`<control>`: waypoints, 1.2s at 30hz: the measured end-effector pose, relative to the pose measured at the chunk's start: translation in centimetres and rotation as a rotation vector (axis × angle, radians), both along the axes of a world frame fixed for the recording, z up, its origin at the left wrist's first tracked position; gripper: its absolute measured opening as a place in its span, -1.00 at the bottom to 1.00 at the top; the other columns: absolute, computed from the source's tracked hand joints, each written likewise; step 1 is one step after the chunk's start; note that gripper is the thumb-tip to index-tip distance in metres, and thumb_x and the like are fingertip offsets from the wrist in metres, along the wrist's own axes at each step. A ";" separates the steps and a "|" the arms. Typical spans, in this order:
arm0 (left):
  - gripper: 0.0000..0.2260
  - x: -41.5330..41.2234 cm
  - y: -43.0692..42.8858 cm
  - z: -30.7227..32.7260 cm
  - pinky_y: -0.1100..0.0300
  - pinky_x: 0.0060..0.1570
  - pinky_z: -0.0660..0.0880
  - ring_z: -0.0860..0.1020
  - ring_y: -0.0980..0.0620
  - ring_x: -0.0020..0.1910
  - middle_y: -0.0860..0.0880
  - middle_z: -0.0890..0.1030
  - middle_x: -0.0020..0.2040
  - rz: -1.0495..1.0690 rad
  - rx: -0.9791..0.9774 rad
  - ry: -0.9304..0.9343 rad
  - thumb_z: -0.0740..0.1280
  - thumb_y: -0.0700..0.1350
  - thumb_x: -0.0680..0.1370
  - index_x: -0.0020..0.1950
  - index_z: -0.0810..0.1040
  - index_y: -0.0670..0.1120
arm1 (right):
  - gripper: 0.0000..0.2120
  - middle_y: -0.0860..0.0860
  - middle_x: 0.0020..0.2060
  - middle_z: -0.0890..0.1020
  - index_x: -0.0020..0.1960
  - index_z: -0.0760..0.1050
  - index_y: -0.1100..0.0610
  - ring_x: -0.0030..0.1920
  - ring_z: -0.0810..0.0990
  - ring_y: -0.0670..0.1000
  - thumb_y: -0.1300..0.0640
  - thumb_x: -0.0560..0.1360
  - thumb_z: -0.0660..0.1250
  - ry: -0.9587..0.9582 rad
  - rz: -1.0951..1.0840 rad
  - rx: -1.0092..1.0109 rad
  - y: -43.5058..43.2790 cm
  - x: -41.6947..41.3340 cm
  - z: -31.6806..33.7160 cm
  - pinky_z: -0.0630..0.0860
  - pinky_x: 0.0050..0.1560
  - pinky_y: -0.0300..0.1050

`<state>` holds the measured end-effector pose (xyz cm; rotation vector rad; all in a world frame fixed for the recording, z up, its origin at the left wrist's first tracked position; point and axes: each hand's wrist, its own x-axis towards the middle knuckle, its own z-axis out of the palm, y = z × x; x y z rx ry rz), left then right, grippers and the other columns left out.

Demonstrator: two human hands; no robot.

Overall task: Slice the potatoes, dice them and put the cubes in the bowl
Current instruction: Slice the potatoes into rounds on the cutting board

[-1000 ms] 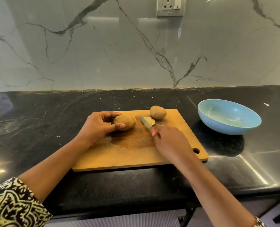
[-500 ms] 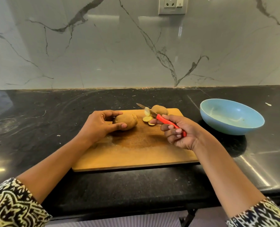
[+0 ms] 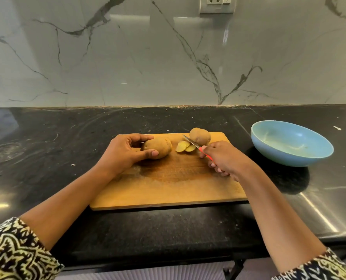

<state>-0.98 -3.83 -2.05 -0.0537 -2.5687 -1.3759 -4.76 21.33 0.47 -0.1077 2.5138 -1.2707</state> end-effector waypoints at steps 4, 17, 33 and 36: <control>-0.49 0.0 0.0 0.0 0.16 0.15 0.51 0.56 0.10 0.11 0.06 0.60 0.15 0.000 -0.003 0.000 0.47 0.12 0.26 0.21 0.56 0.10 | -0.73 0.00 -0.19 0.60 0.05 0.53 0.07 -0.18 0.56 -0.01 -0.07 0.62 0.15 0.361 0.020 0.385 -0.1 0.6 -0.8 0.48 -0.17 -0.04; -0.50 -0.1 -0.1 0.1 0.16 0.13 0.52 0.56 0.14 0.08 0.08 0.61 0.10 0.034 -0.035 0.025 0.47 0.12 0.26 0.18 0.58 0.09 | -0.71 -0.04 -0.18 0.64 0.25 0.55 0.03 -0.23 0.50 -0.08 0.00 0.62 0.19 0.816 0.128 0.315 -2.4 4.3 -0.8 0.28 -0.37 -0.27; -0.46 0.0 0.1 0.0 0.23 0.08 0.53 0.57 0.12 0.05 0.04 0.63 0.07 0.063 -0.049 0.048 0.49 0.09 0.26 0.22 0.59 -0.02 | -0.71 -0.02 -0.14 0.65 0.17 0.59 0.04 -0.19 0.57 -0.05 0.00 0.63 0.14 0.861 0.124 0.445 -3.6 4.1 -0.5 0.35 -0.32 -0.20; -0.44 0.1 0.2 0.1 0.29 0.04 0.51 0.57 0.13 0.05 0.04 0.63 0.07 0.054 -0.057 0.052 0.48 0.10 0.26 0.22 0.59 -0.03 | -0.73 -0.02 -0.15 0.67 0.19 0.59 0.04 -0.20 0.57 -0.05 0.02 0.62 0.18 0.837 0.128 0.389 -3.2 3.9 -0.5 0.39 -0.29 -0.19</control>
